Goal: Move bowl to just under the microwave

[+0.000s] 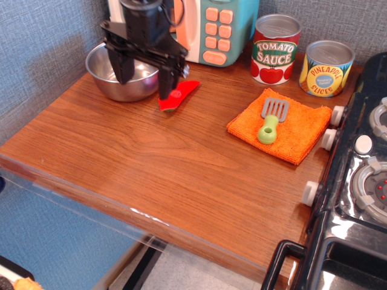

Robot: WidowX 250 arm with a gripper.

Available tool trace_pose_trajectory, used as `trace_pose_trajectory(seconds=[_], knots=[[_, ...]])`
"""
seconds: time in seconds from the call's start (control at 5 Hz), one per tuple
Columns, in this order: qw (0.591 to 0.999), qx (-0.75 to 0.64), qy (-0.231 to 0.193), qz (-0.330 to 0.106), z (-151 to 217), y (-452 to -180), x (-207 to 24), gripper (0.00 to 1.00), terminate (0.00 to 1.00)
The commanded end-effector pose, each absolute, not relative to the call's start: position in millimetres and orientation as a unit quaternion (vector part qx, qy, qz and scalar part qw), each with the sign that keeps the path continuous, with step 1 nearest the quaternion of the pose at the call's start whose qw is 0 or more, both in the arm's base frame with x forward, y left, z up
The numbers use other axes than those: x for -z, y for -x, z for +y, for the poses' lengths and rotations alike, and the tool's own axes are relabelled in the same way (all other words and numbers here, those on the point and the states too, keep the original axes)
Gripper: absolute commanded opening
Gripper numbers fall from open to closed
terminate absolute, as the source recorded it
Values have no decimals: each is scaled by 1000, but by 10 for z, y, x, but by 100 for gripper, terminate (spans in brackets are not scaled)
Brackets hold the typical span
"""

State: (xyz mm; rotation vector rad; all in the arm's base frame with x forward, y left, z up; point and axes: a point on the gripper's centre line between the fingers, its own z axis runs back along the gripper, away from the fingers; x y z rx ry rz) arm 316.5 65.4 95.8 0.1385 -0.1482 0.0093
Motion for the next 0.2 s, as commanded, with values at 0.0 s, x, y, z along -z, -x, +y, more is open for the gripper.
trace_pose_trajectory(seconds=[0.0], knots=[[992, -7, -75, -103, 729, -3040, -1173, 100, 100]])
